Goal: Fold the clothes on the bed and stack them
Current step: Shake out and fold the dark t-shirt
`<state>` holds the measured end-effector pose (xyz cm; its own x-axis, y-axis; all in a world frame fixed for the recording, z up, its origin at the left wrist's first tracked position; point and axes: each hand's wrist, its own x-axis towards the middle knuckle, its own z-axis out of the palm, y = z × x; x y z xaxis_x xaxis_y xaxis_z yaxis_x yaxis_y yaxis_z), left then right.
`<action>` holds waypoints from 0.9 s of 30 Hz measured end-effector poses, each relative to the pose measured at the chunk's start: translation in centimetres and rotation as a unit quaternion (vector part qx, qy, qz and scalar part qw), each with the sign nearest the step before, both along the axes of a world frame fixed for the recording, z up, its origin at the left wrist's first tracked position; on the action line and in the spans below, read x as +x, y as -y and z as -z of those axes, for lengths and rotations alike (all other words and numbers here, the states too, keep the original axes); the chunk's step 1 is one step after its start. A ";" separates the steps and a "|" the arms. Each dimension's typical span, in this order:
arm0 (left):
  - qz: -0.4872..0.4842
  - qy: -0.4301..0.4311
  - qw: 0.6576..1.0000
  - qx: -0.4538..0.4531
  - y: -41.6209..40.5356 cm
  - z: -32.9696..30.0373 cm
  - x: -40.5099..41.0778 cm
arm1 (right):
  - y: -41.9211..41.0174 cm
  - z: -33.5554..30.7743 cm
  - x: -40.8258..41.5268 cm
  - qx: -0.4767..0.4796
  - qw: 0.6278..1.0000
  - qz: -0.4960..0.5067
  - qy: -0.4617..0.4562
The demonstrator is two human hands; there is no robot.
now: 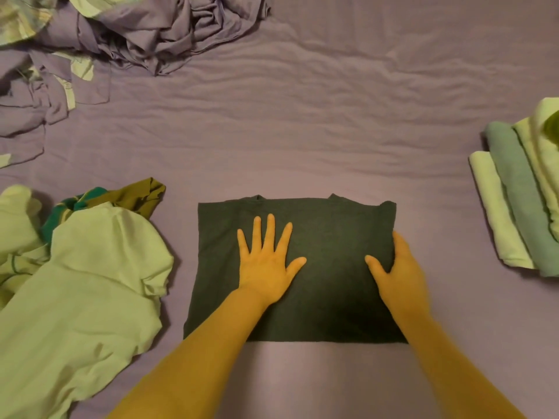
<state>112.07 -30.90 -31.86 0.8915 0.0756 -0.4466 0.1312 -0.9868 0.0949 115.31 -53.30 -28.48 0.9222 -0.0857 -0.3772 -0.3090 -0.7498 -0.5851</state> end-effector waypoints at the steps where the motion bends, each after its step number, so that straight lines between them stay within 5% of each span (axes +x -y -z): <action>1: -0.027 0.009 0.999 -0.038 0.4 -0.9 0.2 | -0.4 -0.6 -0.1 0.024 1.000 -0.015 0.007; 4: -0.167 0.064 0.938 -0.296 1.9 -4.2 0.5 | -2.7 -2.4 -0.4 0.100 0.993 -0.058 0.024; 7: -0.331 -0.021 0.749 -0.573 2.9 -7.7 0.7 | -6.4 -4.1 -1.0 0.173 0.982 -0.072 0.011; 9: -0.395 -0.072 0.658 -0.637 2.2 -8.7 0.8 | -8.6 -4.6 -1.5 0.210 0.974 -0.078 -0.021; 11: -0.409 -0.061 0.639 -0.649 0.7 -8.3 0.5 | -10.4 -4.8 -2.1 0.265 0.958 -0.071 -0.082; 18: -0.357 0.074 0.741 -0.564 -6.6 -5.3 -2.1 | -15.7 -3.9 -3.8 0.394 0.909 -0.057 -0.125; 22: -0.357 0.123 0.834 -0.402 -10.7 -3.7 -3.0 | -16.1 -2.3 -4.3 0.159 0.981 -0.114 -0.011; 25: -0.304 0.128 0.897 -0.295 -12.2 -2.5 -4.0 | -15.5 -0.8 -4.4 -0.020 0.982 -0.185 0.038; 27: -0.267 0.144 0.926 -0.227 -12.3 -1.8 -4.4 | -15.3 0.0 -4.7 -0.050 0.983 -0.178 0.006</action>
<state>107.72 -18.57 -30.07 0.8685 0.4014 -0.2908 0.4930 -0.6388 0.5907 110.63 -38.02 -28.49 0.9052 0.2062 -0.3717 -0.0105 -0.8634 -0.5045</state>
